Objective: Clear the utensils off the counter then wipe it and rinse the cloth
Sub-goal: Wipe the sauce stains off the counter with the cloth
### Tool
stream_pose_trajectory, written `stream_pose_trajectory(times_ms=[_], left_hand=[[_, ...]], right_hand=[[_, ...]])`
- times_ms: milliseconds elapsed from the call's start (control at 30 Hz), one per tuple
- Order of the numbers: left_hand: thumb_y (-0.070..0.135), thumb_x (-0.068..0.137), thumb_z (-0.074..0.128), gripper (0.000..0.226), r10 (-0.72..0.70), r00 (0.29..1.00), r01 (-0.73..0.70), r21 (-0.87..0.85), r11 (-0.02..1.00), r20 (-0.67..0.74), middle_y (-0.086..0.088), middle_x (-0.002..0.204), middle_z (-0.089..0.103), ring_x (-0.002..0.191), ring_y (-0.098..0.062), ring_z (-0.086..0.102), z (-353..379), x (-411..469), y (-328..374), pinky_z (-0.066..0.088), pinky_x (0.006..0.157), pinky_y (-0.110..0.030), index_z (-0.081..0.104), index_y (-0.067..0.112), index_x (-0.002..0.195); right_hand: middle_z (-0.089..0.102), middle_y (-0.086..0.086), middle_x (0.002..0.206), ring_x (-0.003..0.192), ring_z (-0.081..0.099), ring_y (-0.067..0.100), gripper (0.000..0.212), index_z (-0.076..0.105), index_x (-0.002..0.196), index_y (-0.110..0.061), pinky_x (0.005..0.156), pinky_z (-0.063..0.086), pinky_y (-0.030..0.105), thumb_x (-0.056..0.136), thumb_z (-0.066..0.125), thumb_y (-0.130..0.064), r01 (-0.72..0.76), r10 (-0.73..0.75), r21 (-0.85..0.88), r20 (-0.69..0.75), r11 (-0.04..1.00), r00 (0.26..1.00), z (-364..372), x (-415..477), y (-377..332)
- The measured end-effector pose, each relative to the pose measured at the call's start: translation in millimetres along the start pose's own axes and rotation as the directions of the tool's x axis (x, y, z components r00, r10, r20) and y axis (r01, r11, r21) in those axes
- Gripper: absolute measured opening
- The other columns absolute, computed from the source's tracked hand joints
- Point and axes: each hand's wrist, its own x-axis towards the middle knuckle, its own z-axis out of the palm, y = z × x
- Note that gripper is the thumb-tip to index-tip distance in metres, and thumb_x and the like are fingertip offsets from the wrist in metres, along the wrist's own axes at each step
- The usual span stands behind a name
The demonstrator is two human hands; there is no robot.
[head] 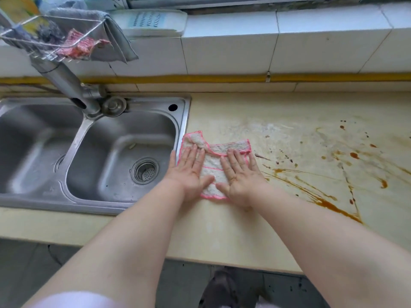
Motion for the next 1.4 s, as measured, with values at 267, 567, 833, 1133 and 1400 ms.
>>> stream_pose_trajectory(times_ms=[267,567,833,1133,1400], left_hand=[[0.065,0.094,0.015,0.079,0.077,0.997,-0.075,0.087,0.993,-0.017,-0.002,0.159,-0.024,0.146,-0.017,-0.023,-37,73,-22,-0.02,0.113,-0.051,-0.018,0.022,0.152],[0.057,0.096,0.022,0.079,0.055,0.998,-0.057,-0.048,0.997,-0.043,-0.008,0.161,-0.017,0.147,-0.019,-0.02,-66,131,-19,-0.016,0.117,-0.046,-0.009,0.013,0.154],[0.077,0.085,0.019,0.101,-0.194,0.965,0.145,-0.256,0.956,-0.178,-0.019,0.16,-0.009,0.148,-0.029,-0.014,-73,168,39,-0.014,0.118,-0.044,-0.007,0.008,0.154],[0.063,0.093,0.019,0.077,0.146,0.924,-0.168,-0.032,0.985,-0.355,-0.01,0.162,0.005,0.149,-0.024,-0.004,-70,187,97,-0.005,0.12,-0.044,0.006,0.019,0.155],[0.047,0.098,0.032,0.059,0.346,0.87,-0.455,-0.302,0.838,-0.35,-0.007,0.158,0.027,0.146,-0.021,0.02,-80,173,133,0.017,0.118,-0.039,0.029,0.021,0.151]], right_hand=[[-0.029,0.003,0.156,0.144,-0.029,0.017,0.076,-0.019,0.15,-0.021,0.115,-0.021,0.048,0.095,0.015,-0.061,-0.081,0.082,0.068,-0.009,0.994,0.997,-32,60,22],[-0.021,0.002,0.159,0.146,-0.021,0.015,0.071,-0.011,0.153,-0.022,0.118,-0.016,0.044,0.098,0.019,-0.055,-0.07,0.088,0.173,-0.099,0.983,0.991,-50,96,43],[0.005,0.001,0.162,0.15,0.001,0.015,0.054,0.015,0.153,-0.015,0.119,-0.001,0.042,0.102,0.028,-0.028,-0.35,0.407,0.249,-0.231,0.903,0.884,-44,42,121],[0.032,0.001,0.155,0.148,0.013,0.016,0.049,0.042,0.141,-0.016,0.118,0.01,0.036,0.094,0.038,-0.004,-0.44,0.549,0.383,-0.245,0.812,0.799,-28,11,172],[0.025,0.003,0.158,0.149,0.013,0.015,0.058,0.031,0.149,-0.016,0.119,0.012,0.03,0.093,0.046,-0.008,-0.313,0.528,0.513,-0.352,0.8,0.773,-51,29,152]])
